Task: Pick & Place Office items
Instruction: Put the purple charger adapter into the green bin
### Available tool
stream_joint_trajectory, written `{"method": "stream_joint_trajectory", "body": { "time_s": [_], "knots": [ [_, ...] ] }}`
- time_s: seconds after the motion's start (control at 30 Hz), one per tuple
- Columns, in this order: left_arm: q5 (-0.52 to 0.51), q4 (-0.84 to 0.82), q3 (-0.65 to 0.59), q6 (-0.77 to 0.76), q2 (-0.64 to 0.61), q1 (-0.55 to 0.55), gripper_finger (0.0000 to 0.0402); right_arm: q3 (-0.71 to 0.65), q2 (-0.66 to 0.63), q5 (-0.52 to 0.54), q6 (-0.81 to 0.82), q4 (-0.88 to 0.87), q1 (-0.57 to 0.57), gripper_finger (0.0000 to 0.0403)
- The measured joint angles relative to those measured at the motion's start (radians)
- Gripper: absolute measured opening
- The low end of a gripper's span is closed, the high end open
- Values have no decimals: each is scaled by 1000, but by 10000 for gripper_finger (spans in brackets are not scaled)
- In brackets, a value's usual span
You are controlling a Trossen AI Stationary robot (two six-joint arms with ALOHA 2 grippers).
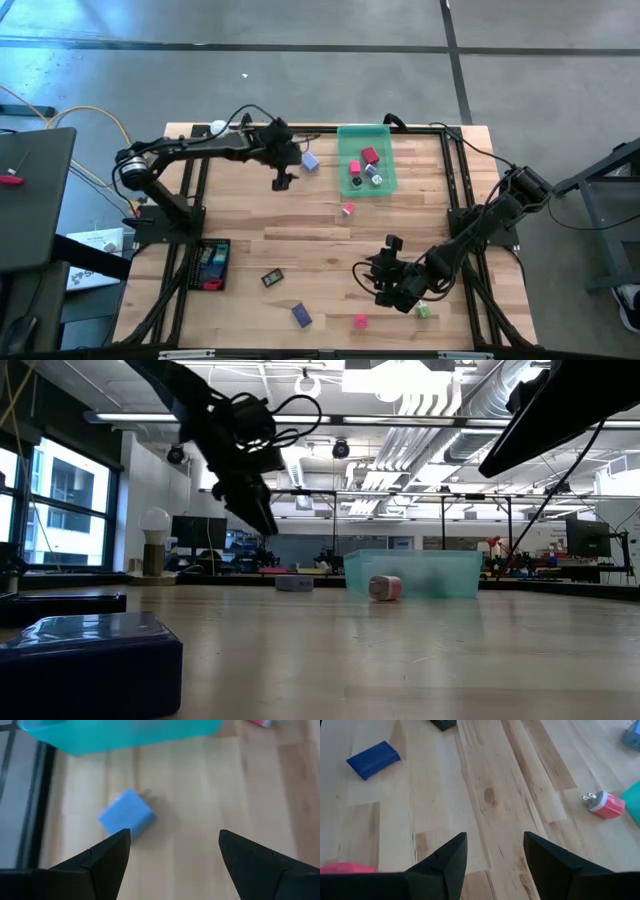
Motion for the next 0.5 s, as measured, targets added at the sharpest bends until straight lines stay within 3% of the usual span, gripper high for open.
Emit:
{"method": "stream_joint_trajectory", "body": {
  "time_s": [0.27, 0.5],
  "knots": [
    [23, -25, 157, 97, 114, 38, 296, 0, 0, 0, 0, 0, -20, 183],
    [38, -140, 293, 175, 275, 53, 296, 0, 0, 0, 0, -7, -40, 183]
  ]
}}
